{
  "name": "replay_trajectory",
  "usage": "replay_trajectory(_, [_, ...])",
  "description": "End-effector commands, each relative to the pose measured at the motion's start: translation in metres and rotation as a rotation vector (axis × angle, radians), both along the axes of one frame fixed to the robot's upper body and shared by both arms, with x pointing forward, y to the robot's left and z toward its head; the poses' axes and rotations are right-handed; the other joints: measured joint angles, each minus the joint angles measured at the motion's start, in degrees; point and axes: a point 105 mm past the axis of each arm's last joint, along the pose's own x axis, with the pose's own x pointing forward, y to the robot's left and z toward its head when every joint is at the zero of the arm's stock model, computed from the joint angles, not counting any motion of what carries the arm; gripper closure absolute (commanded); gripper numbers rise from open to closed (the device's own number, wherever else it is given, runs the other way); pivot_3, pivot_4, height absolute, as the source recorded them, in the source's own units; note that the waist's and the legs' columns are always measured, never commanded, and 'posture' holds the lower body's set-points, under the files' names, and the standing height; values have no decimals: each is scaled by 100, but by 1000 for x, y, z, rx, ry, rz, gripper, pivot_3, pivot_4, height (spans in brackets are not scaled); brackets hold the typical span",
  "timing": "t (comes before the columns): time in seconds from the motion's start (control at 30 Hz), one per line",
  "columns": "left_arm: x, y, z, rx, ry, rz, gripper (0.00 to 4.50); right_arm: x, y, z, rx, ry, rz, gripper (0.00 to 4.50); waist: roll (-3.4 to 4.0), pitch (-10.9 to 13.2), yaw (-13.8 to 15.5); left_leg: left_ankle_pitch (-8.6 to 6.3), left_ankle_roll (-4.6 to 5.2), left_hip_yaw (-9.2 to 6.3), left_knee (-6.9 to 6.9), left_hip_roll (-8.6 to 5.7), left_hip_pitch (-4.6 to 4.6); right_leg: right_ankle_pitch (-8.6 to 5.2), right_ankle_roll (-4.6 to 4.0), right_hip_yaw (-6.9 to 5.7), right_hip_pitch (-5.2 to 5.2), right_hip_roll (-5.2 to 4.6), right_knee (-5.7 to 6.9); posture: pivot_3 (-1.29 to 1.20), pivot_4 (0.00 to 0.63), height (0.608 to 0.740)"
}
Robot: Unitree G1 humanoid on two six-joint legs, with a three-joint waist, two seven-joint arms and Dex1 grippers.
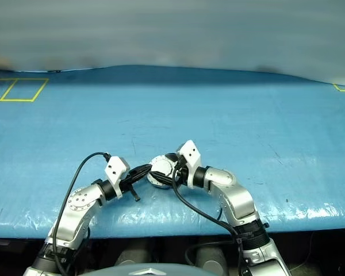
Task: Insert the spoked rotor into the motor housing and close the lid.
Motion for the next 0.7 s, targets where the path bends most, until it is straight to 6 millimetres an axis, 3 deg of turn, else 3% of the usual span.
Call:
replay_trajectory(0.03, [-14,-12,-20,1,89,-63,4500,2,-10,15,77,24,-53,30,0,0,3,0,0,0,-2,0,0,-1,-2,0,0,0,-2,0,150,740])
replay_trajectory(0.37, [-16,-15,-20,-3,85,-78,4500,4,-36,9,162,208,-167,30,4,-2,3,-4,8,0,-34,-2,-17,17,28,-2,-3,-1,-57,0,150,740])
replay_trajectory(0.47, [-15,-16,-19,-1,82,-83,4500,-5,-46,-8,222,384,-189,30,7,-5,11,-7,13,0,-34,-3,-29,24,39,-4,-10,-2,-66,0,150,740])
replay_trajectory(0.57, [-13,-17,-19,9,80,-87,4500,-14,-44,-6,329,486,-162,30,17,-11,12,-8,15,0,-31,-4,-51,27,44,-5,-13,-3,-68,0,150,740])
replay_trajectory(0.7, [-12,-18,-20,14,81,-95,4500,-20,-41,-11,346,546,-161,30,35,-21,3,-7,15,0,-26,-5,-59,29,47,-5,-13,-2,-66,0,150,740])
